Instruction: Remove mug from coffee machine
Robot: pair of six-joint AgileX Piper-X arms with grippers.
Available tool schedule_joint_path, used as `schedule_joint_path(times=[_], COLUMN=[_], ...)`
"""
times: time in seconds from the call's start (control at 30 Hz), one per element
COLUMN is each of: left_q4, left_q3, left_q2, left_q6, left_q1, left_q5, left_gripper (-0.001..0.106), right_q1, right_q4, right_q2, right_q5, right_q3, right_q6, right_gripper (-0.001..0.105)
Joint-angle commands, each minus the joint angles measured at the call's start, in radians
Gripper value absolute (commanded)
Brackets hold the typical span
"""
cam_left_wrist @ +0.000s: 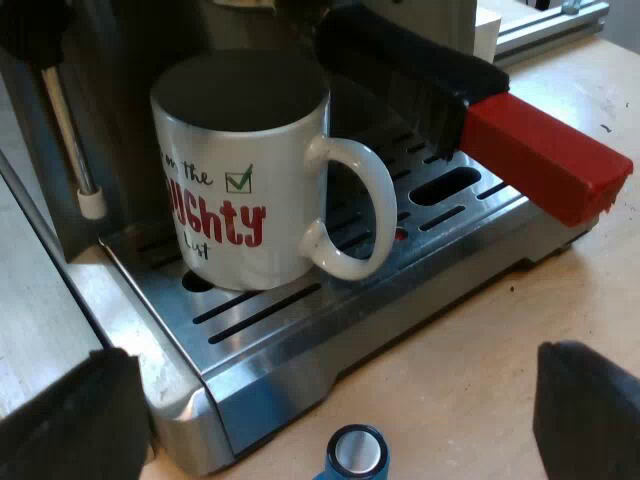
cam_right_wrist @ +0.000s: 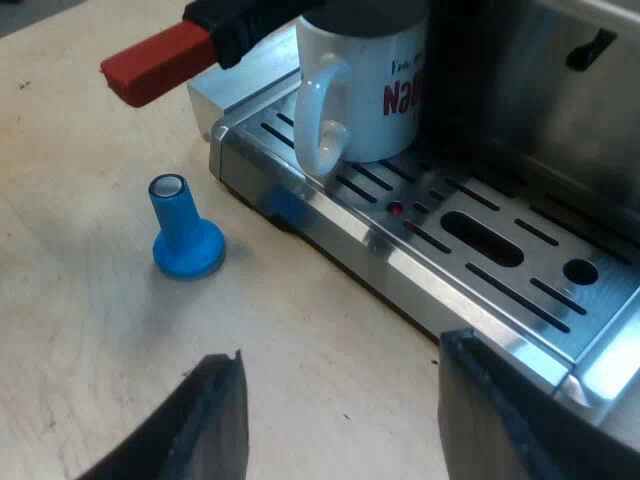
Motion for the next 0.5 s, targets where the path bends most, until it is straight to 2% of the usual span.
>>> schedule_joint_path(times=[0.03, 0.2, 0.37, 0.5], left_q4=[-0.022, -0.019, -0.019, -0.019], left_q3=[-0.005, -0.005, -0.005, -0.005], left_q2=[-0.003, -0.003, -0.003, -0.003], left_q6=[0.008, 0.008, 0.008, 0.008], left_q1=[-0.005, -0.005, -0.005, -0.005], left_q5=[0.009, 0.009, 0.009, 0.009], left_gripper=[0.08, 0.08, 0.08, 0.08], right_q1=[0.009, 0.008, 0.008, 0.008], right_q4=[-0.059, -0.151, -0.17, -0.255], right_q2=[0.001, 0.001, 0.001, 0.001], right_q5=[0.014, 0.0, -0.011, -0.013], right_q3=[0.022, 0.083, 0.1, 0.166], right_q6=[0.001, 0.001, 0.001, 0.001], right_gripper=[0.046, 0.046, 0.046, 0.046])
